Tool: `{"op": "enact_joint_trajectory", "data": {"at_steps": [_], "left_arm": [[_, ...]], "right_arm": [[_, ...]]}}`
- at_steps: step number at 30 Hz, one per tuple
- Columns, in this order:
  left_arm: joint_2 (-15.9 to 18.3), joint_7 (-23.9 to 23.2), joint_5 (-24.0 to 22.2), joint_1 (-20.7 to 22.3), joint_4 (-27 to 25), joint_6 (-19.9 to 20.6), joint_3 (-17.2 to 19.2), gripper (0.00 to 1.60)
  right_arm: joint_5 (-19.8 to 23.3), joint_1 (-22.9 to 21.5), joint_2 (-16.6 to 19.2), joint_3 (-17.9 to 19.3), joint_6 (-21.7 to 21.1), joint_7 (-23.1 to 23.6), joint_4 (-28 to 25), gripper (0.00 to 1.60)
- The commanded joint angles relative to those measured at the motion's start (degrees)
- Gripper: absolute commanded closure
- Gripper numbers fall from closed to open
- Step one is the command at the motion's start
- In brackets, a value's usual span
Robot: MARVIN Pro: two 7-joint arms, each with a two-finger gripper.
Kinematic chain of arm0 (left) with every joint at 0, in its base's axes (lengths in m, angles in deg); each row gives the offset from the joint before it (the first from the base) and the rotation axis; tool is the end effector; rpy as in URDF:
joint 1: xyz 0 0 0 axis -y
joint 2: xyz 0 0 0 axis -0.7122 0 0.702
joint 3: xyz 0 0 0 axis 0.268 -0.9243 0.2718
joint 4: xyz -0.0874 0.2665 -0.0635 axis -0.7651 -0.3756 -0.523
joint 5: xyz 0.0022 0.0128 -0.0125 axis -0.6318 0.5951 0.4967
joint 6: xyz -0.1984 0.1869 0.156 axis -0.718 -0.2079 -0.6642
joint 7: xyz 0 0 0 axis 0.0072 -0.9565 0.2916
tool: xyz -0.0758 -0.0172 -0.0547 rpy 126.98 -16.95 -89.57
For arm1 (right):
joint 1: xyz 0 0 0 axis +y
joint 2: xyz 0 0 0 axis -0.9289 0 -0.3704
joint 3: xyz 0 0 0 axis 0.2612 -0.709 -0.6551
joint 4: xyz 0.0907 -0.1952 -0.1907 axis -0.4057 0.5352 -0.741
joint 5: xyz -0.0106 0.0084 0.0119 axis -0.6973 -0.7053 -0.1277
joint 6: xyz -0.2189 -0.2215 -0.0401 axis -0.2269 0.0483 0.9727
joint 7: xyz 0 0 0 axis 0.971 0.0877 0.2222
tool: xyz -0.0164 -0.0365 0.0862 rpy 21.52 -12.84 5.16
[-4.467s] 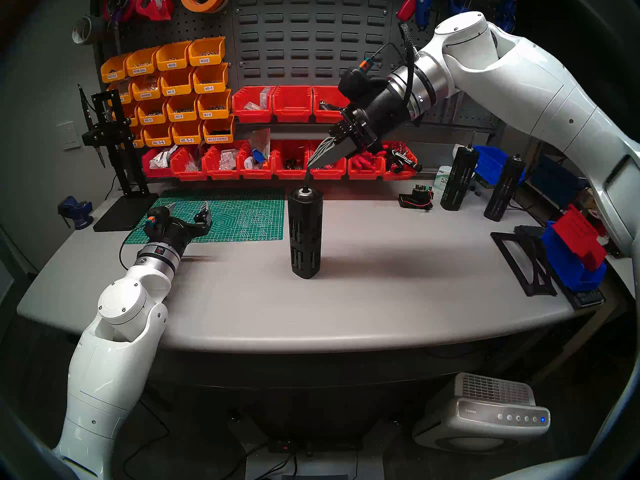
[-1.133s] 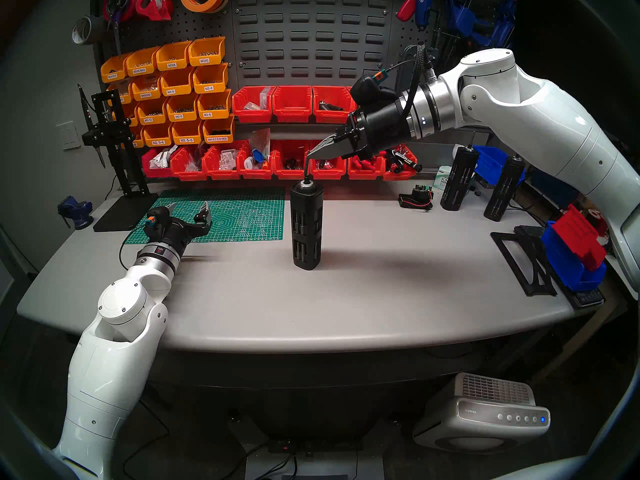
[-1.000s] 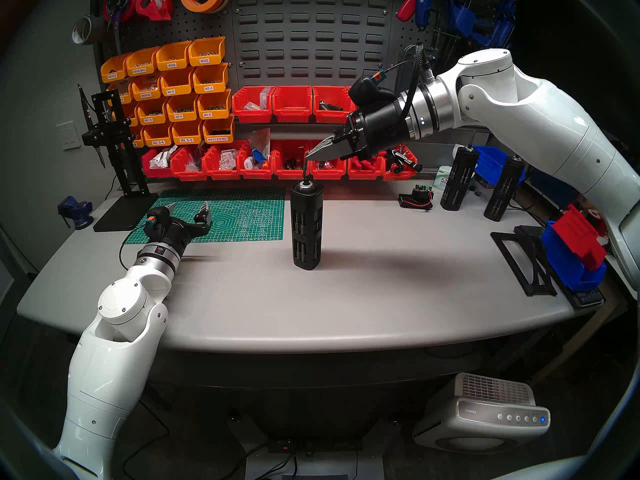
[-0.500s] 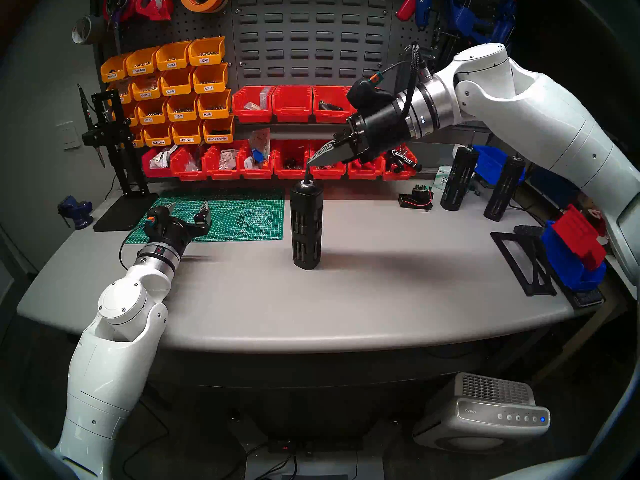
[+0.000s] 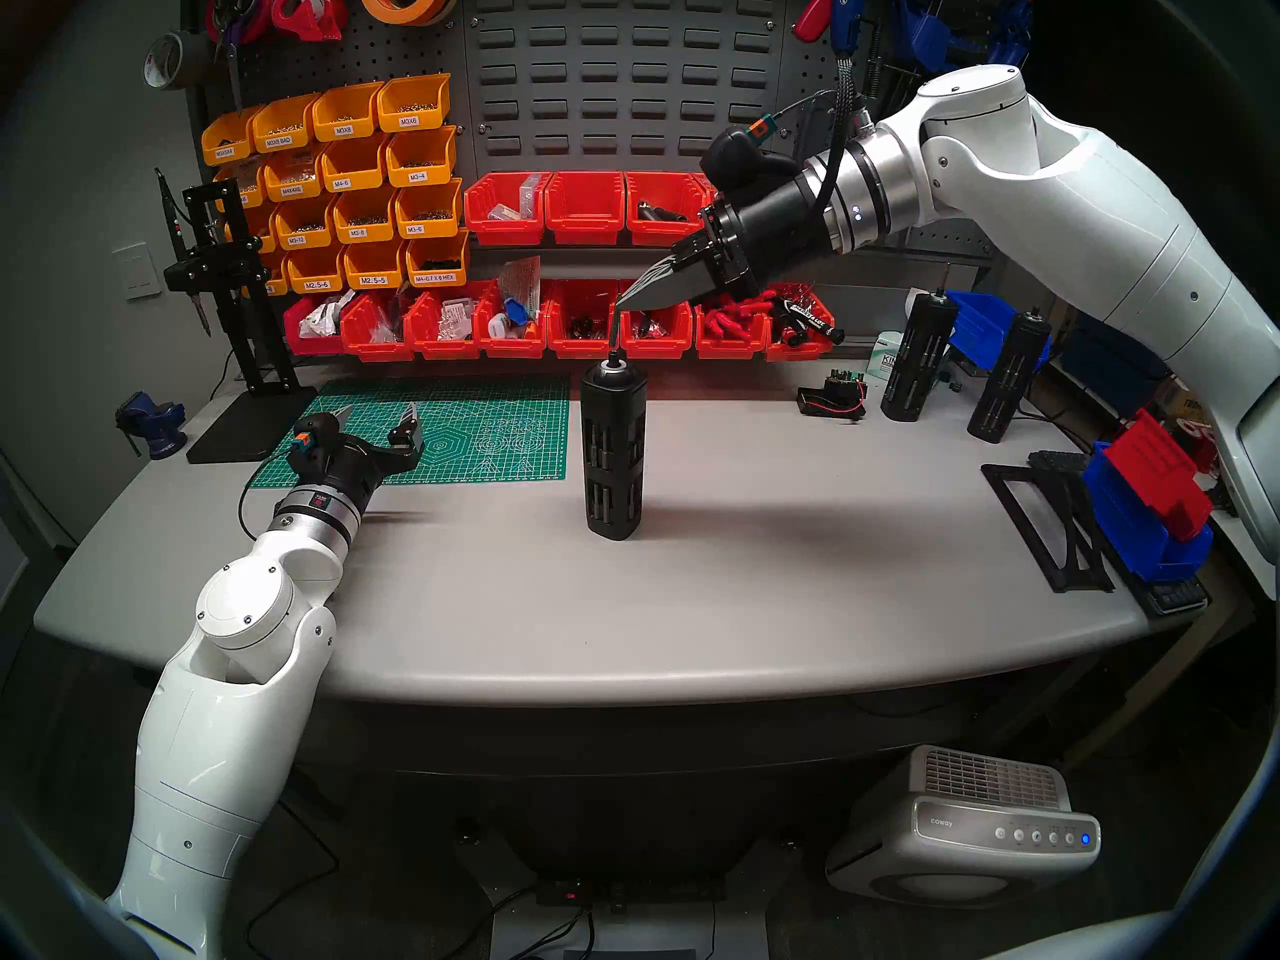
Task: Pick a screwdriver bit and insert it into the screwdriver
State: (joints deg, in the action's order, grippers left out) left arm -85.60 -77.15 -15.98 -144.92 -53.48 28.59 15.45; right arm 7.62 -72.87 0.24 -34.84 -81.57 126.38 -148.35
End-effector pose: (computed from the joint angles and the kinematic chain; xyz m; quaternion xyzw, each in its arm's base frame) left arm 0.3829 0.1241 -0.2148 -0.6734 -0.0240 -0.7389 0.0035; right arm 0.4693 0.0558 0.0719 -0.6126 -0.6121 -0.3856 0.3185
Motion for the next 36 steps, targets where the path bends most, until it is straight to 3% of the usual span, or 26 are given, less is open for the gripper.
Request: {"op": "enact_joint_trajectory", "data": {"at_steps": [1, 36], "left_arm": [[0.0, 0.0, 0.0, 1.4, -1.6, -1.0, 0.6, 0.0], [0.0, 0.0, 0.0, 1.4, -1.6, -1.1, 0.6, 0.0]], "right_arm": [[-0.5, -2.6, -0.5, 1.6, 0.5, 0.0, 1.3, 1.6], [-1.6, -2.0, -1.4, 0.6, 1.1, 2.5, 3.1, 1.6]]}}
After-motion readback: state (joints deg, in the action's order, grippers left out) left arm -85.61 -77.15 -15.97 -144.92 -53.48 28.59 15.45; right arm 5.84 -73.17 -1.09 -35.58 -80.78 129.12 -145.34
